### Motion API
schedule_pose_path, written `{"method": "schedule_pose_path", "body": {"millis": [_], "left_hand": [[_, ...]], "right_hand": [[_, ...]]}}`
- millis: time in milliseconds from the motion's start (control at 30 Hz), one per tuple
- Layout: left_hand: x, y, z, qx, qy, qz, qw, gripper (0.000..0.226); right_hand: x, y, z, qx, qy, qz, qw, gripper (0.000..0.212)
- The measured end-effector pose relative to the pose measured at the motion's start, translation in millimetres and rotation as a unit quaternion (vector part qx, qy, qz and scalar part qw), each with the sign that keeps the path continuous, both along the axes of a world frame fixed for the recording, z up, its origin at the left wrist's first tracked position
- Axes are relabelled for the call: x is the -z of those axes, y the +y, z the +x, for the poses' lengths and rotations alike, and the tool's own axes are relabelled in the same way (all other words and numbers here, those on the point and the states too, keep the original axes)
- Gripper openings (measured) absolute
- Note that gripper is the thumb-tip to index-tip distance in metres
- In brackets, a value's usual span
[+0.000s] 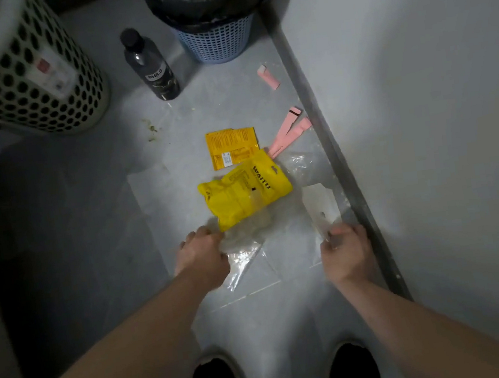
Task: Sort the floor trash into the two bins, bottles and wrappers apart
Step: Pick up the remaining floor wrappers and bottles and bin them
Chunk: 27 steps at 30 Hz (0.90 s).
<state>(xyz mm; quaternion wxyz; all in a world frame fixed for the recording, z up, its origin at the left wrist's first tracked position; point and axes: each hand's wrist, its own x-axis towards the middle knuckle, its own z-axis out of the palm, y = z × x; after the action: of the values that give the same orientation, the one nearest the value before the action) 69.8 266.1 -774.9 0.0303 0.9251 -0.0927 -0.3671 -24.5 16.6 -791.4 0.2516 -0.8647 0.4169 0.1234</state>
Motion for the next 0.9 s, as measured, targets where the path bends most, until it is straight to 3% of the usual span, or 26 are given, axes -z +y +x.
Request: {"method": "schedule_pose_path", "body": {"millis": [100,167,267,367,467,567,700,800,900], "left_hand": [[-27,32,-1,0.015,0.053,0.031,0.998,0.042],[-47,53,-1,0.067,0.068,0.065,0.993,0.038],[-77,80,-5,0.148,0.073,0.101,0.981,0.050],[-102,102,-9,0.202,0.090,0.148,0.964,0.055],[-115,120,-15,0.211,0.079,0.180,0.958,0.040],[-107,124,-10,0.172,0.000,0.083,0.982,0.029],[-74,87,19,0.148,-0.089,-0.079,0.982,0.018],[-40,57,46,0.153,-0.086,-0.086,0.981,0.017],[-12,36,71,0.176,-0.054,-0.016,0.983,0.032]], "right_hand": [[-23,1,-11,0.036,-0.029,-0.024,0.999,0.011],[-40,1,-17,0.055,-0.037,-0.024,0.997,0.015],[-64,1,-17,0.058,-0.031,0.023,0.998,0.011],[-75,-3,-10,0.068,0.000,0.107,0.992,0.013],[-75,-6,4,0.077,0.075,0.146,0.983,0.024],[-55,-7,11,0.077,0.133,0.156,0.976,0.026],[-12,2,11,0.127,0.113,0.173,0.970,0.026],[10,9,12,0.161,0.075,0.164,0.970,0.036],[27,7,17,0.165,0.063,0.157,0.972,0.045]]}}
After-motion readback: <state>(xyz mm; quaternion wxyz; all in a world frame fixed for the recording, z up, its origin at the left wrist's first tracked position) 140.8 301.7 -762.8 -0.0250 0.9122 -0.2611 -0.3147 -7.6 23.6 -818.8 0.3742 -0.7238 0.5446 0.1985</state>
